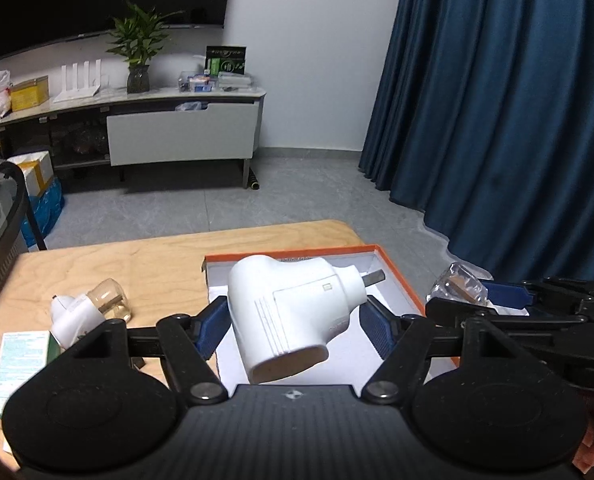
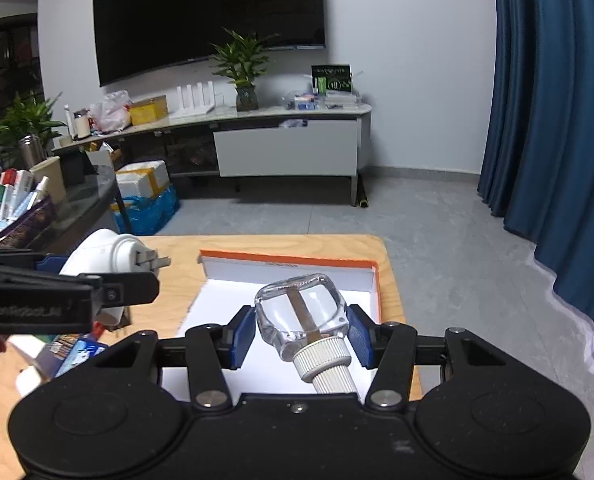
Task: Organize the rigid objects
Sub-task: 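Lift the adapter and glass bottle and carry both toward the orange-rimmed box, then lower the adapter and bottle into the box and open both tools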
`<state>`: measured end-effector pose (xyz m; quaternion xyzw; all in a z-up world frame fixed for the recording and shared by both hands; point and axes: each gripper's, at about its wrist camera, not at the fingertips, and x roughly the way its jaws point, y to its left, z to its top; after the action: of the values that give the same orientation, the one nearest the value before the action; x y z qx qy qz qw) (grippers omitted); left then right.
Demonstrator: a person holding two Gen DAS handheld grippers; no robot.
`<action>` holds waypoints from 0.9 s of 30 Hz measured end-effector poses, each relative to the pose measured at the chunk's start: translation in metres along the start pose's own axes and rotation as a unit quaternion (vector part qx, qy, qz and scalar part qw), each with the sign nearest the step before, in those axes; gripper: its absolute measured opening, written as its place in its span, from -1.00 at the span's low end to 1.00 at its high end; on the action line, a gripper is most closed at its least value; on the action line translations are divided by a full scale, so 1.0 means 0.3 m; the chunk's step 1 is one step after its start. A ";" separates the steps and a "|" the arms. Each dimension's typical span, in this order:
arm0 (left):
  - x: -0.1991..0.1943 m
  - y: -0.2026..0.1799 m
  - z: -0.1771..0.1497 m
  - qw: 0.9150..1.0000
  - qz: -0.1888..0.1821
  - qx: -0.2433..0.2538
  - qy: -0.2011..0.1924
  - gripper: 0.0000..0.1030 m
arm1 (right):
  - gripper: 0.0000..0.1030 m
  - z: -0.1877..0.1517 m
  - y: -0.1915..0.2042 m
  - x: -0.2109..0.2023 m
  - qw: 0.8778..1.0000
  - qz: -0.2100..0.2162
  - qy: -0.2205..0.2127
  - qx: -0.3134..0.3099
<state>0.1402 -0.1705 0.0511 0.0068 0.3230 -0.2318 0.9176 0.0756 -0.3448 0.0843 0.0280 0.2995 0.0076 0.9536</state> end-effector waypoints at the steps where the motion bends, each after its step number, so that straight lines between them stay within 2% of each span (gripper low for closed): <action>1: 0.003 -0.001 0.001 1.000 0.000 -0.001 0.003 0.40 | 0.18 0.001 -0.006 0.020 1.000 -0.002 0.005 0.004; 14: 0.100 0.011 0.060 1.000 0.007 -0.012 0.022 0.40 | 0.18 0.051 -0.043 0.207 0.999 -0.005 0.048 0.010; 27: 0.146 0.010 0.057 0.999 0.011 -0.005 0.033 0.40 | 0.18 0.102 -0.041 0.285 0.997 -0.017 0.070 -0.013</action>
<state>0.1813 -0.1891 0.0380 0.0135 0.3545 -0.2199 0.9087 0.1632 -0.3559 0.0600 0.0103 0.3661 -0.0025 0.9305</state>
